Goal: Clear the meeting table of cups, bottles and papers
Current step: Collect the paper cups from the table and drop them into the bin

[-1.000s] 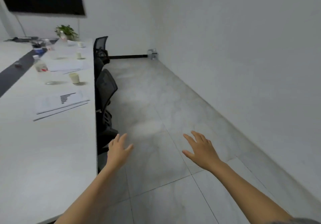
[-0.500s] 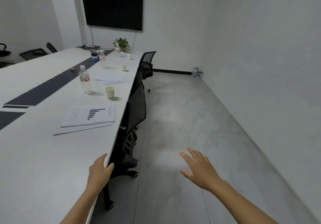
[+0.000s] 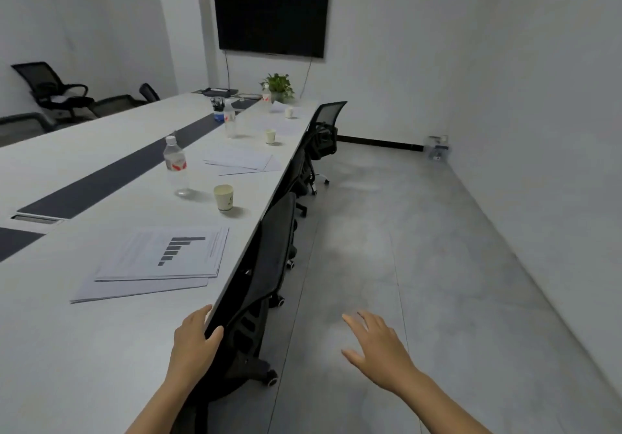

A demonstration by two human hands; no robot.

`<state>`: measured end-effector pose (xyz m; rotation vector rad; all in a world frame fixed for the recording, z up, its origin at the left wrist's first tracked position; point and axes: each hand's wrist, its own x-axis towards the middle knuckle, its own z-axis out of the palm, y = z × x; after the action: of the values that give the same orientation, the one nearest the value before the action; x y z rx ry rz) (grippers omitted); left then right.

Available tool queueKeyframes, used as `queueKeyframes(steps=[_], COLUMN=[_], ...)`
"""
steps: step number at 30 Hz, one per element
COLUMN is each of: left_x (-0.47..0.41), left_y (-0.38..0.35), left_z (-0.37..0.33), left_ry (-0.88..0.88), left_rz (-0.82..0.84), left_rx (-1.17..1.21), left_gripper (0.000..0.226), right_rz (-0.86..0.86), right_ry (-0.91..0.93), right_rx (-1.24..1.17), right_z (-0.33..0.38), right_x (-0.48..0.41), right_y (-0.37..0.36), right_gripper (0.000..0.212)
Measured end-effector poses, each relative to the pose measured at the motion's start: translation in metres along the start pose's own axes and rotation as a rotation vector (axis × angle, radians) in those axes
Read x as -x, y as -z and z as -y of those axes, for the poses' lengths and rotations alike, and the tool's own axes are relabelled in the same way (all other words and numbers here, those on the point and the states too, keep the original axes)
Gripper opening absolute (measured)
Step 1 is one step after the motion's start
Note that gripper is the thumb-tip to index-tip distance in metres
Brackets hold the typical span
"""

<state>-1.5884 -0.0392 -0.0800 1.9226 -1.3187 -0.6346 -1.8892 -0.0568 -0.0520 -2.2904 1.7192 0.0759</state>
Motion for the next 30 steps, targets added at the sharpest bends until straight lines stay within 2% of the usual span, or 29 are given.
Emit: queueKeyframes(steps=[7,13,21,30], left_x=[-0.095,-0.151,-0.211,-0.369], left_y=[-0.042,-0.075,-0.085,-0.092], left_z=[-0.054,-0.091,-0.078,-0.050], left_ry=[0.098,0.166,0.297,0.396], left_rz=[-0.187,-0.264,-0.316,-0.294], left_rx=[0.029,-0.038,-0.126,-0.145], left_gripper=[0.049,0.049,0.050,0.055], right_rz=[-0.007,-0.014,-0.007,-0.028], right_ry=[0.100,0.211,0.392,0.507], right_rx=[0.024,0.040,0.052,0.123], right_z=[-0.082,-0.118,-0.098,-0.058], right_x=[-0.111,-0.199,-0.304,-0.457], right_y=[0.048,0.091,0.104,0.135], right_gripper=[0.061,0.059,0.058,0.057])
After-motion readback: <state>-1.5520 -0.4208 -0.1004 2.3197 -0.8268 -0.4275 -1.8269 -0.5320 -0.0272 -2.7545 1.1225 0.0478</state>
